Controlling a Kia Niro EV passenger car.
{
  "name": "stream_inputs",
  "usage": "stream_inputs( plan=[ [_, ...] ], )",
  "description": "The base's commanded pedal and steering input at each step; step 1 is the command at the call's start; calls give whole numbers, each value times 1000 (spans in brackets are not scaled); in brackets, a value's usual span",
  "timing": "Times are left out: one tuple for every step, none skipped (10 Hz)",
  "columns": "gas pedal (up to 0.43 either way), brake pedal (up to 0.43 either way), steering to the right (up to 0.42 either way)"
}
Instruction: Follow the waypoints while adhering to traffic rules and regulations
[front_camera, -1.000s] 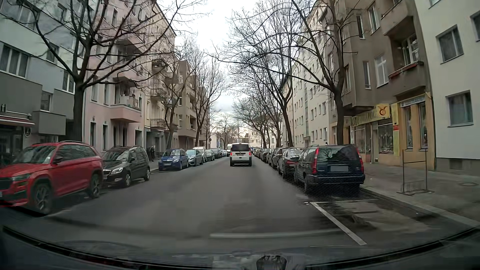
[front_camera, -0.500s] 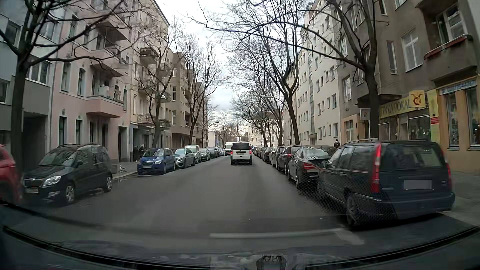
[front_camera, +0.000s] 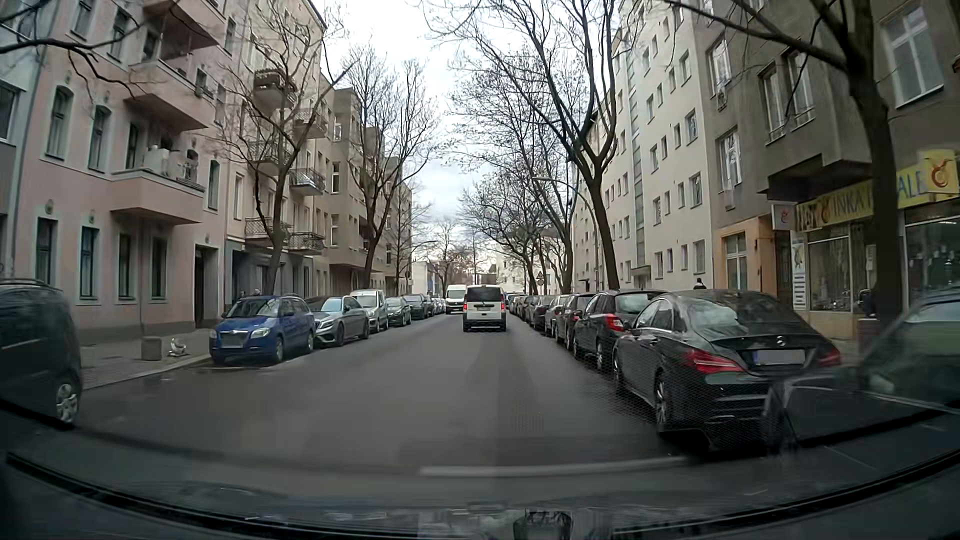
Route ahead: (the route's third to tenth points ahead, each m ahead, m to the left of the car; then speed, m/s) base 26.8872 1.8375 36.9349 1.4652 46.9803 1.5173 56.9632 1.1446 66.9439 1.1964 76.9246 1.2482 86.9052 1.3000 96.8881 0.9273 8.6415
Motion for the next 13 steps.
stream_inputs(
  plan=[
    [8, 12, 0],
    [8, 12, 0],
    [8, 12, 0],
    [8, 12, -1],
    [8, 12, -4],
    [8, 12, -6],
    [8, 12, -6],
    [8, 12, -6],
    [8, 12, -7],
    [8, 12, -5],
    [8, 12, -5],
    [0, 12, -5],
    [0, 12, -5]
  ],
)
